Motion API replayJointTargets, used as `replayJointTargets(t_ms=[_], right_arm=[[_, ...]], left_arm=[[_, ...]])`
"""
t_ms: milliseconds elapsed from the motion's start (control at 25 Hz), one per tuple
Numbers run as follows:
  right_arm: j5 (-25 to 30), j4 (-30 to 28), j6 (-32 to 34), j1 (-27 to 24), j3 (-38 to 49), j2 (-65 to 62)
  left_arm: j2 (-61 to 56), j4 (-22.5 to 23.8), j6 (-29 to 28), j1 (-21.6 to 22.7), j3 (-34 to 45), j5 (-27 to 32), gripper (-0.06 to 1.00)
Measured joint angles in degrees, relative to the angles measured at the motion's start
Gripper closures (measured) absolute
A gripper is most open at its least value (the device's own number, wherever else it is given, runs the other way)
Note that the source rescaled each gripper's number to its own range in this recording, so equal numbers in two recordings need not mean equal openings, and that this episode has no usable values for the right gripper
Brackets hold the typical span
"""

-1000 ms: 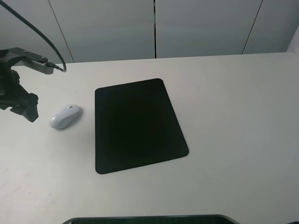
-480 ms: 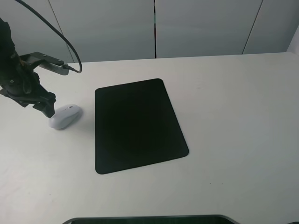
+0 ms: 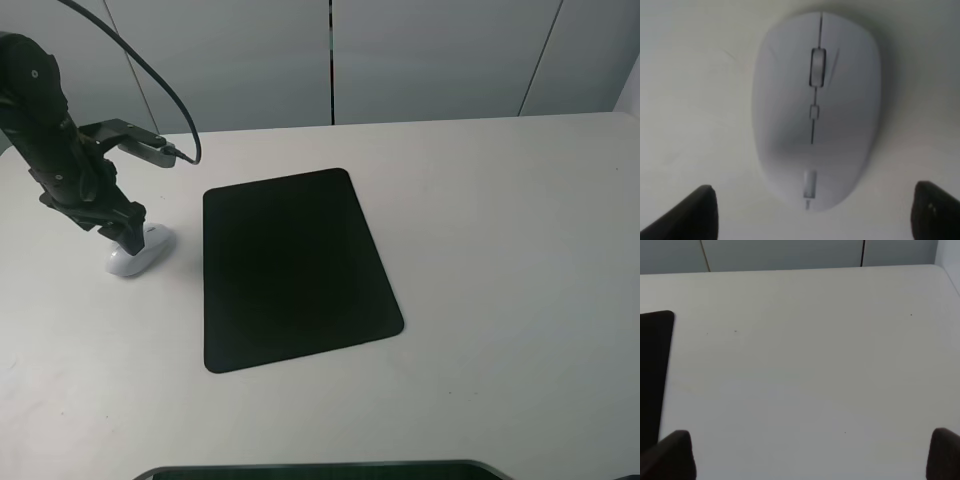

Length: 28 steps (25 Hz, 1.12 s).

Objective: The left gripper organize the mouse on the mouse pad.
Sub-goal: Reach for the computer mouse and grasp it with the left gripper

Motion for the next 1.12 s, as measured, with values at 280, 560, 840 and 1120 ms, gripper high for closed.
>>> replayJointTargets(t_ms=[280, 560, 840, 1120], right_arm=[[0.0, 0.0, 0.0, 0.0, 0.0, 0.0], [0.0, 0.0, 0.0, 0.0, 0.0, 0.0], [0.0, 0.0, 0.0, 0.0, 0.0, 0.0], [0.0, 0.0, 0.0, 0.0, 0.0, 0.0]], left_arm=[[3.9, 0.0, 0.2, 0.0, -0.8, -0.9, -0.01], [6.3, -0.4, 0.2, 0.0, -0.8, -4.4, -0.01], [8.3, -0.8, 0.2, 0.0, -0.8, -8.1, -0.01], [8.7, -0.9, 0.2, 0.0, -0.8, -8.6, -0.01]])
